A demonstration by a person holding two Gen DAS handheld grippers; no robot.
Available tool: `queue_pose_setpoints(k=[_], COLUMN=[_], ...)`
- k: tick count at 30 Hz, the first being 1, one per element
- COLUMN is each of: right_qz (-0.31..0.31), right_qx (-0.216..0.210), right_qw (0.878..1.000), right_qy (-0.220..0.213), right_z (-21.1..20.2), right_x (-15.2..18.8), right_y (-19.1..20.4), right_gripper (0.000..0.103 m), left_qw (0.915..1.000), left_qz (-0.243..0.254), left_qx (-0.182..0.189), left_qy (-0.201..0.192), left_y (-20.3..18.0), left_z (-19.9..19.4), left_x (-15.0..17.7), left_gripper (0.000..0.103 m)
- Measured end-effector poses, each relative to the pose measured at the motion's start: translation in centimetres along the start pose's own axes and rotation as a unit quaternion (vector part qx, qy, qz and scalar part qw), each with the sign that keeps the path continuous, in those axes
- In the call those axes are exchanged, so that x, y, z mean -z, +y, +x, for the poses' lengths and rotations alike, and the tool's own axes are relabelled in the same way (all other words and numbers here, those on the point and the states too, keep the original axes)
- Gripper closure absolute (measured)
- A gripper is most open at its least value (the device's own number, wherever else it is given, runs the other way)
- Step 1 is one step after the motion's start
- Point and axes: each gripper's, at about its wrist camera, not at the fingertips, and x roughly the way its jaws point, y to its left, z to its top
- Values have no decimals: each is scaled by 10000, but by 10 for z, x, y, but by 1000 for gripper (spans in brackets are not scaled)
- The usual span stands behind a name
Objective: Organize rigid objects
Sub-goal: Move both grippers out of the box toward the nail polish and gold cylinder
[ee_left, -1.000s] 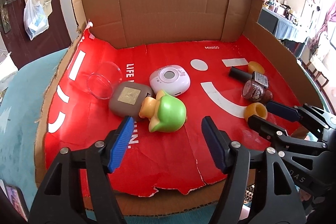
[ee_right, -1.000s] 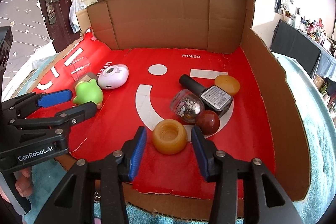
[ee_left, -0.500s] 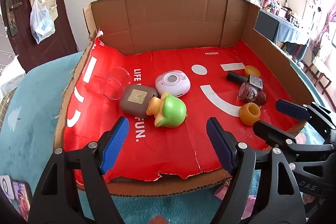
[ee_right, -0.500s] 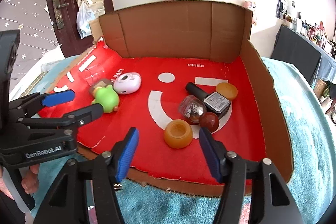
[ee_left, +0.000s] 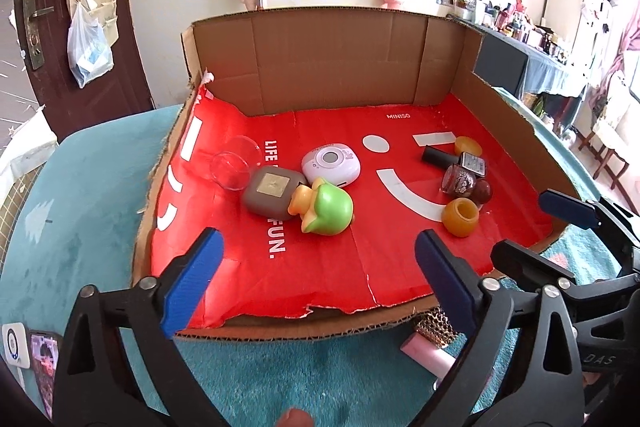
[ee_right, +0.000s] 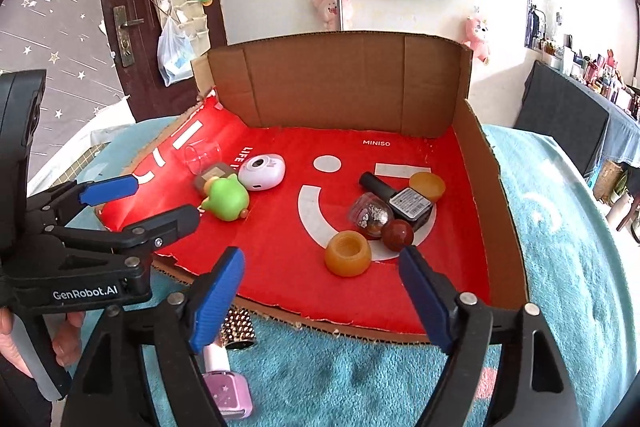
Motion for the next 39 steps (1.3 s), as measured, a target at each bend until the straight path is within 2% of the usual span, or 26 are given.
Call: queue_pose_setpoints(k=[6,12,24,39], right_qz=[16,61,129,70], right_qx=[-42,-91,-126,-78], right_qw=[9999,9995,9989,9995], right_qy=[-154,-312,-436,-306], right_z=[-12,-26,-42,-46], right_x=[3,8,24,50], right_y=[1,2,1,2], right_gripper=[5,0,0,0], left_qw=[9998,9995,9995,9996], left_qz=[-3,-5,10,-184], left_qx=[-35,-83,29,213], left_qy=[-175,-308,-324,-26], left_y=[1,-2,-7,-7], left_z=[-15,-27,-42,-40], left_x=[5,13,30,58], left_gripper=[0,0,0,0])
